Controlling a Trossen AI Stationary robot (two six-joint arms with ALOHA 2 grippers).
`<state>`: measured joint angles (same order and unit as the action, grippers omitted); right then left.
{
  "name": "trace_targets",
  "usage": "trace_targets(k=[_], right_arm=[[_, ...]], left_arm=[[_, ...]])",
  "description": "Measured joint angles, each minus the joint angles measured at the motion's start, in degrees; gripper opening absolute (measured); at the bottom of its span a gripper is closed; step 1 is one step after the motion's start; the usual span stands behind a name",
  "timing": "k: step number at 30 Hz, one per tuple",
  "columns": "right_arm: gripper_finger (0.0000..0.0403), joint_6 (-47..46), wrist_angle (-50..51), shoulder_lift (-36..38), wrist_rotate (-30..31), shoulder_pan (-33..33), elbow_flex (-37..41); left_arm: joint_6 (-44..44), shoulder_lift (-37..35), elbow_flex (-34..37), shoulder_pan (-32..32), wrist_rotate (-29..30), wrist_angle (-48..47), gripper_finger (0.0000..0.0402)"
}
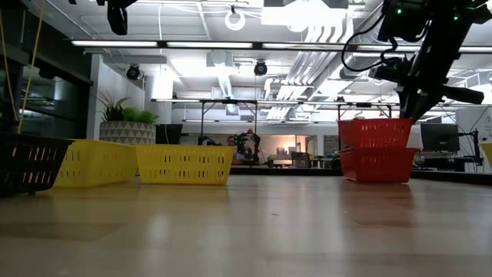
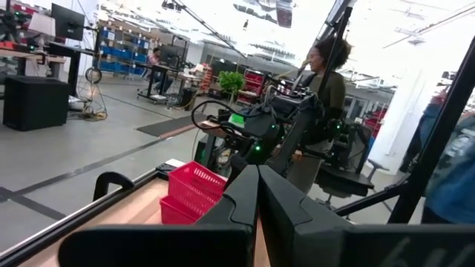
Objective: Stack baskets by color
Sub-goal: Stack the red bin on top of the red bin
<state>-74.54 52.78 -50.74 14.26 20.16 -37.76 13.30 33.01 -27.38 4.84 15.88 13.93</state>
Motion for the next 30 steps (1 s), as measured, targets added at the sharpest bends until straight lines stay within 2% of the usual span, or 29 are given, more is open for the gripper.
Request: trace_targets(k=[15,22,30], right_arm=[[0.0000,0.24,0.94,-1.07,-1.27,2.75,0.02],[0.0000,1.24,0.81,-1.07,-3.69,3.48,0.02],[0.0009,1.05,0.74,-1.07,-2.87,3.48,0.02]], left_arm=[[0.00,-0.02,0.00,0.02,1.39,0.00,0.0000],[0.00,0.00,0.00,0.00,1.51,-0.01,0.0000],[0.00,-0.02,0.00,0.00,1.51,-0.01,0.0000]])
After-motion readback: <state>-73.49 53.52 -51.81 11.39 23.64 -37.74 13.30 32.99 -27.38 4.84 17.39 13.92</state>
